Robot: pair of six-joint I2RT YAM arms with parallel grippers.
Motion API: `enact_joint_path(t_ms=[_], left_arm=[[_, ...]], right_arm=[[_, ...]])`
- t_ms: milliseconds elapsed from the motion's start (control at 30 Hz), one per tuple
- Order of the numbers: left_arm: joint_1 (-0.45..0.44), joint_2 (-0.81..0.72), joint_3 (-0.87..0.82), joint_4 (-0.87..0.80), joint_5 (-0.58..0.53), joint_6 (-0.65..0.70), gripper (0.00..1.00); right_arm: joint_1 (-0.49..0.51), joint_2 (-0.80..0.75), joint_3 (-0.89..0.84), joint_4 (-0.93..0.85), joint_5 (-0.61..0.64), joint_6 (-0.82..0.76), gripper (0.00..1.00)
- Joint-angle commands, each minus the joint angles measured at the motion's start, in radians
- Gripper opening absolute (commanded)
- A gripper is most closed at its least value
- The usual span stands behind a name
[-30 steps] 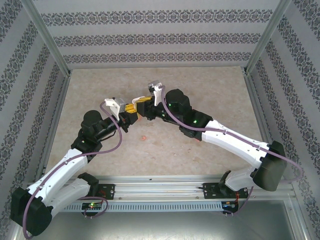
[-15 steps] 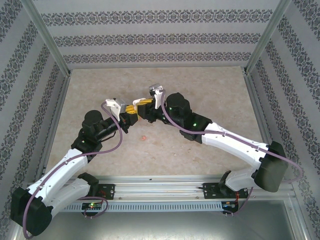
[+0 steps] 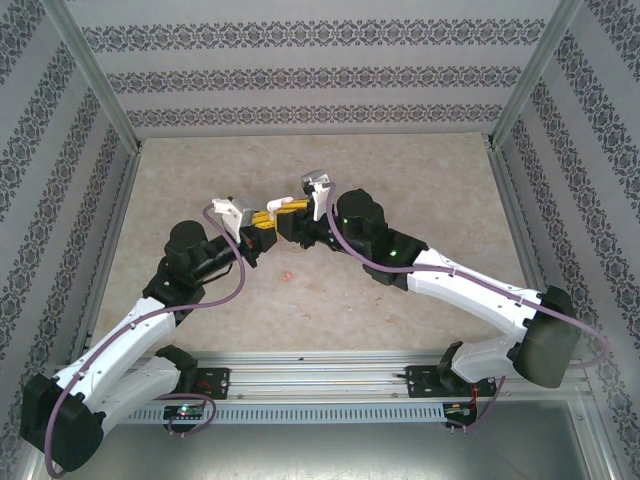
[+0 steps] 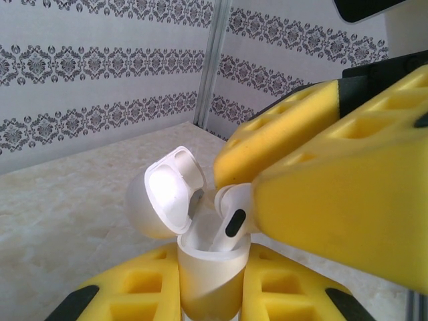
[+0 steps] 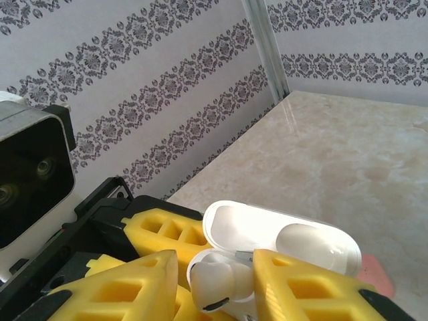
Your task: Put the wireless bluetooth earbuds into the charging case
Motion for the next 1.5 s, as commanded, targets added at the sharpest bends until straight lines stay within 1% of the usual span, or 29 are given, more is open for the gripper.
enact_joint_path(t_ms=[0, 233, 400, 600, 800, 1000, 1100, 1267, 1367, 1467], left_arm=[[-0.005, -0.012, 0.035, 0.101, -0.017, -0.016, 0.0], [-0.004, -0.009, 0.03, 0.097, -0.01, -0.019, 0.0], [-0.006, -0.009, 0.024, 0.097, -0.006, -0.021, 0.0], [-0.006, -0.011, 0.02, 0.093, -0.001, -0.021, 0.0], [-0.005, -0.021, 0.009, 0.08, 0.007, -0.007, 0.0], [-0.006, -0.031, -0.014, 0.068, 0.037, 0.013, 0.0], [-0.005, -0.026, -0.031, 0.068, 0.057, 0.006, 0.0], [-0.005, -0.017, -0.064, 0.085, 0.081, -0.007, 0.0], [-0.006, -0.005, -0.085, 0.094, 0.081, -0.011, 0.0], [-0.006, 0.015, -0.098, 0.097, 0.089, -0.014, 0.0]], right_arm=[[0.011, -0.008, -0.017, -0.056, -0.004, 0.005, 0.37], [0.01, -0.015, 0.053, -0.131, -0.003, 0.025, 0.45], [-0.008, -0.012, 0.113, -0.194, -0.019, 0.071, 0.5], [-0.039, -0.006, 0.165, -0.222, -0.112, 0.127, 0.52], [-0.075, -0.033, 0.199, -0.272, -0.137, 0.134, 0.52], [-0.172, -0.05, 0.227, -0.417, -0.144, 0.101, 0.52], [-0.238, -0.035, 0.24, -0.492, -0.167, 0.109, 0.52], [-0.358, 0.037, 0.229, -0.583, -0.242, 0.174, 0.52], [-0.401, 0.097, 0.216, -0.636, -0.262, 0.181, 0.52], [-0.416, 0.174, 0.216, -0.687, -0.262, 0.146, 0.51]])
